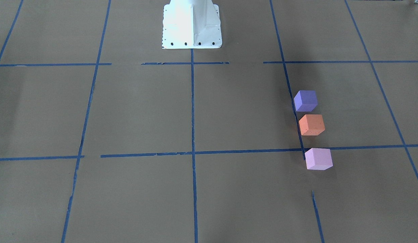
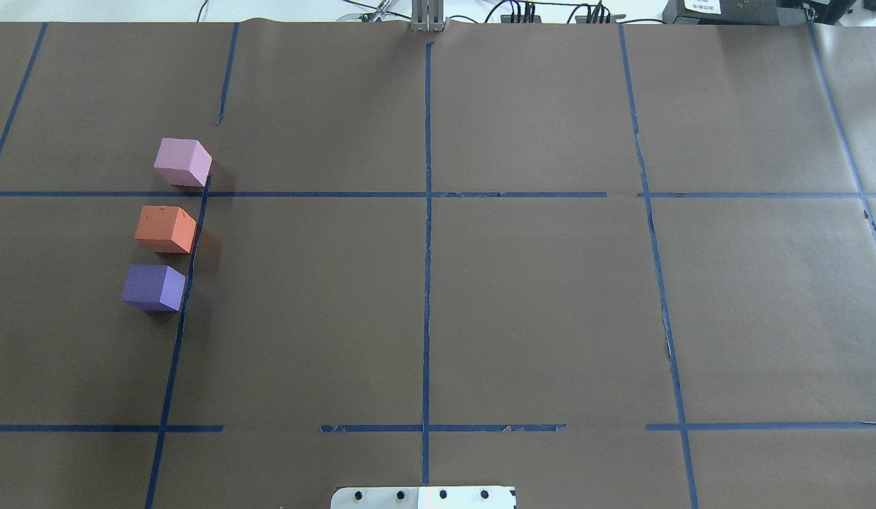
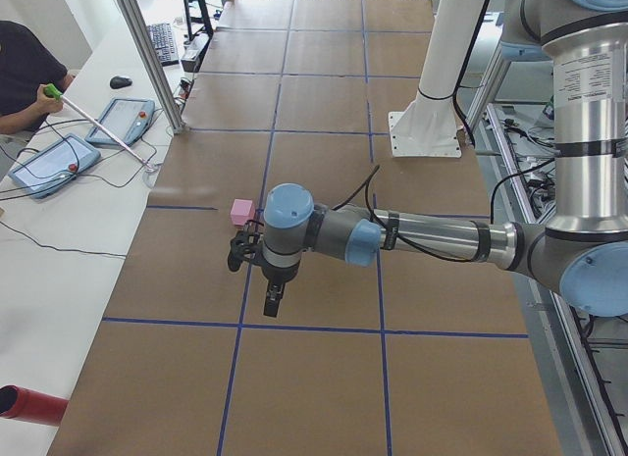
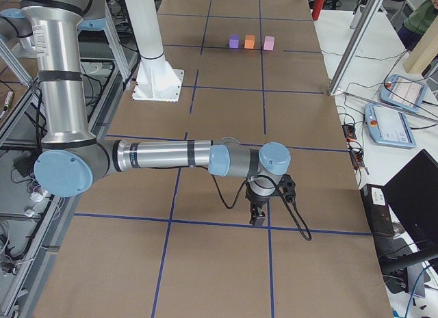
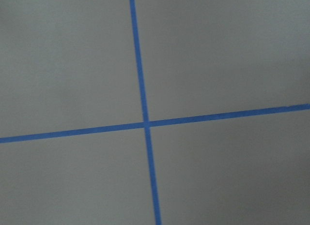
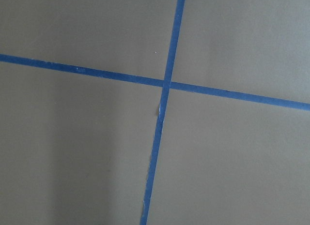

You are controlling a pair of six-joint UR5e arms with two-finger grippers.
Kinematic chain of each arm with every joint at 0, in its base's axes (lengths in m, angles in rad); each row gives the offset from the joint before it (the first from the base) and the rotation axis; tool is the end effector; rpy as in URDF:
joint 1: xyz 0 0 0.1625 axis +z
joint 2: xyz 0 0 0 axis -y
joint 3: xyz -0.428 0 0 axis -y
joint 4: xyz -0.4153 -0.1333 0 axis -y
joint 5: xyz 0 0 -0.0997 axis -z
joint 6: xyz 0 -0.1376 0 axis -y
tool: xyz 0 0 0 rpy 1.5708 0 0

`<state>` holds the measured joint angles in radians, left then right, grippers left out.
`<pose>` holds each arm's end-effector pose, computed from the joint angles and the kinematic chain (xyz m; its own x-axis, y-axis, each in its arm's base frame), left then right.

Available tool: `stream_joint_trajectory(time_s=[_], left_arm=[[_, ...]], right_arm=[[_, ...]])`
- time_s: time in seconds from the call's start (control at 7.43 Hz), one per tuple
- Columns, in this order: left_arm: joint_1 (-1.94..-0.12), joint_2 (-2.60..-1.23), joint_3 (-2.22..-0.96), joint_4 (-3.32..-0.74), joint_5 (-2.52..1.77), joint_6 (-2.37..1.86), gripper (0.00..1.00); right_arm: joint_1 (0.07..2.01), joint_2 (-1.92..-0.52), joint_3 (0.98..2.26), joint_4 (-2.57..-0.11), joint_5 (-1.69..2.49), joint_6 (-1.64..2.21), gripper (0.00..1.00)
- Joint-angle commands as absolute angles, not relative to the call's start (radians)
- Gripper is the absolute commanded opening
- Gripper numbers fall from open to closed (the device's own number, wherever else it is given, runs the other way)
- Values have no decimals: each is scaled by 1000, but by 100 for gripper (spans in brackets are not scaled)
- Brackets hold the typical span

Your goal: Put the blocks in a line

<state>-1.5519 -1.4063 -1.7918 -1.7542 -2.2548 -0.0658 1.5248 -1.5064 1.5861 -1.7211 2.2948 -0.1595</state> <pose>-0.0375 -0.4675 0.6412 0.7716 0.1006 -0.6281 0.0325 0.9799 0.1967 0.0176 -0.5351 0.6664 0.7337 -0.1462 0.6636 0.1645 0.9857 0.0353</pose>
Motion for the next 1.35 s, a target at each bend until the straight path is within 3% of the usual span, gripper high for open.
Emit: stream_joint_trajectory(time_s=[0.0,0.4,0.81,1.21], left_arm=[[-1601,-1336,-1767,-1833,-2289,-14,100],[-1623,-1331,-1749,-1844,-2338,12,100],[-1623,-1350,-1776,-1651,-2358,17,100],[-1621,-1348,-1781,-1634,-2370,12,100]], right_arm=[[1525,-1506,1586,-1721,2295,-160,100],[1525,-1506,1586,-1721,2295,-160,100],[1525,-1506,1586,-1721,2295,-160,100],[1525,-1506,1586,-1721,2295,-160,100]])
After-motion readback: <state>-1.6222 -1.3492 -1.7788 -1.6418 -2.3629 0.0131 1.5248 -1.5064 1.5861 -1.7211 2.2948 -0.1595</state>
